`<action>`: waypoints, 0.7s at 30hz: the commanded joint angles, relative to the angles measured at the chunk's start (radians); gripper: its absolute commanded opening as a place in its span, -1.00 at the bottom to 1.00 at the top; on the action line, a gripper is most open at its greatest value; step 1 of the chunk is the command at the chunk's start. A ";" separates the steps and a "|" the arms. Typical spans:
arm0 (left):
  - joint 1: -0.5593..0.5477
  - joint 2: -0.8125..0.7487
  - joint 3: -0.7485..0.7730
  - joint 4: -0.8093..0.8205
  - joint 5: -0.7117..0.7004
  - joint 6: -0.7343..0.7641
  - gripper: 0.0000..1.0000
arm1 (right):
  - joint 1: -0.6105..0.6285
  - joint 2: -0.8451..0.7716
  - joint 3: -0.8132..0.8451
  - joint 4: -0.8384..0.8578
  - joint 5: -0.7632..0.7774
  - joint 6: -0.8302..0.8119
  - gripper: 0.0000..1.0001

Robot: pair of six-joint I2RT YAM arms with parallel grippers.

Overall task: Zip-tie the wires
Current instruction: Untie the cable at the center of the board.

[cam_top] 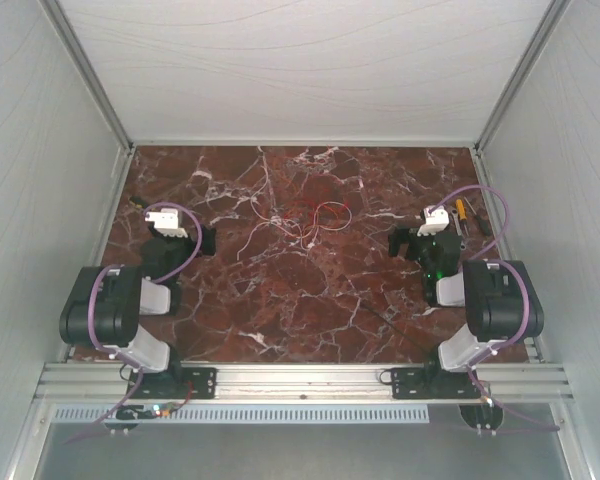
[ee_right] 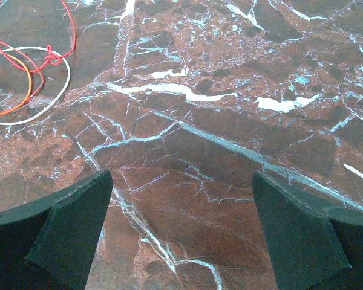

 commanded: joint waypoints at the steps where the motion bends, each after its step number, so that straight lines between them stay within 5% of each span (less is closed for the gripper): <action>1: 0.001 0.002 0.024 0.056 0.019 0.005 1.00 | 0.000 -0.017 0.009 0.047 0.007 -0.013 0.96; 21: 0.002 0.001 0.027 0.050 0.009 0.000 1.00 | 0.000 -0.018 0.010 0.045 0.009 -0.013 0.96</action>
